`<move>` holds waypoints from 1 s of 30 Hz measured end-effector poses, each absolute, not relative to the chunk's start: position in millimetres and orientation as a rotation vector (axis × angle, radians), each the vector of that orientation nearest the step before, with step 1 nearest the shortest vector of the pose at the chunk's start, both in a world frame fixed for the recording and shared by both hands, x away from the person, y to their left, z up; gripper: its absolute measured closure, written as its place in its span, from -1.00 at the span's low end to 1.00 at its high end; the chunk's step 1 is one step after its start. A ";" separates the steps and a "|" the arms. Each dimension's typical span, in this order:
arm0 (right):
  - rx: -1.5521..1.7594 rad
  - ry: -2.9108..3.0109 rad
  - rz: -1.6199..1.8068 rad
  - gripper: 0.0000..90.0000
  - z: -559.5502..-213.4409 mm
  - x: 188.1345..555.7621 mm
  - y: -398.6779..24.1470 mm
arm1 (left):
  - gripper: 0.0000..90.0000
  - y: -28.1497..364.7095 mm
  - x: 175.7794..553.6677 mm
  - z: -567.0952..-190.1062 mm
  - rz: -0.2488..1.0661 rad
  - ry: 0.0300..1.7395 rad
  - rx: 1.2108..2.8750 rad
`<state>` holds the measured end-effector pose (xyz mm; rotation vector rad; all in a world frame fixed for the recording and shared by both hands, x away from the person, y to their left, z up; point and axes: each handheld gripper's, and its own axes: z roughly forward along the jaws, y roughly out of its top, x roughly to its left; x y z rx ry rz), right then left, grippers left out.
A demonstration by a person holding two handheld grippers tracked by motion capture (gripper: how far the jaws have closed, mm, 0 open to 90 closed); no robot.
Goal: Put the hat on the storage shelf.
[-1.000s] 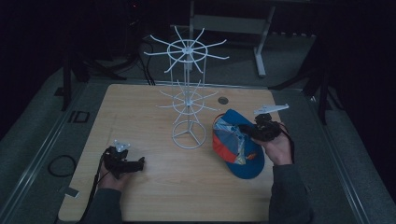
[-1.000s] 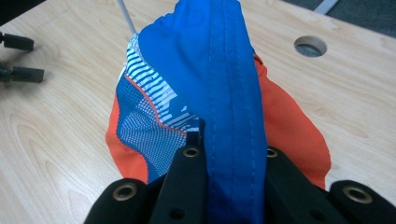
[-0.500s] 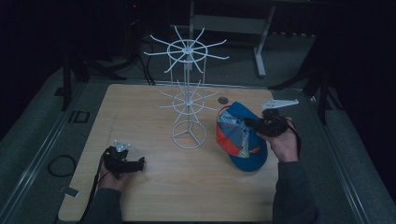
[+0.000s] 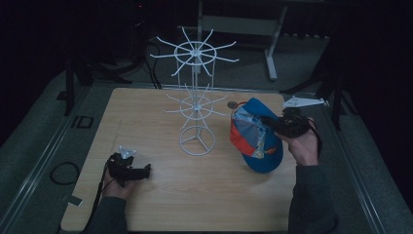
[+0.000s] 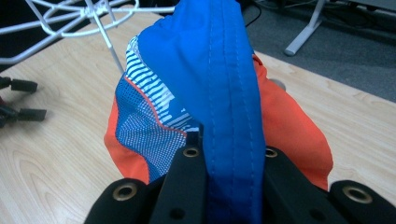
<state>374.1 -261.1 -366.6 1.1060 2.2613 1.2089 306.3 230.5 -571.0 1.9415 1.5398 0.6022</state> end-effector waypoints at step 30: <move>0.991 2.148 1.440 0.95 -311.0 372.0 -266.4 | -1.00 230.3 306.6 -570.8 0.600 1.538 1.947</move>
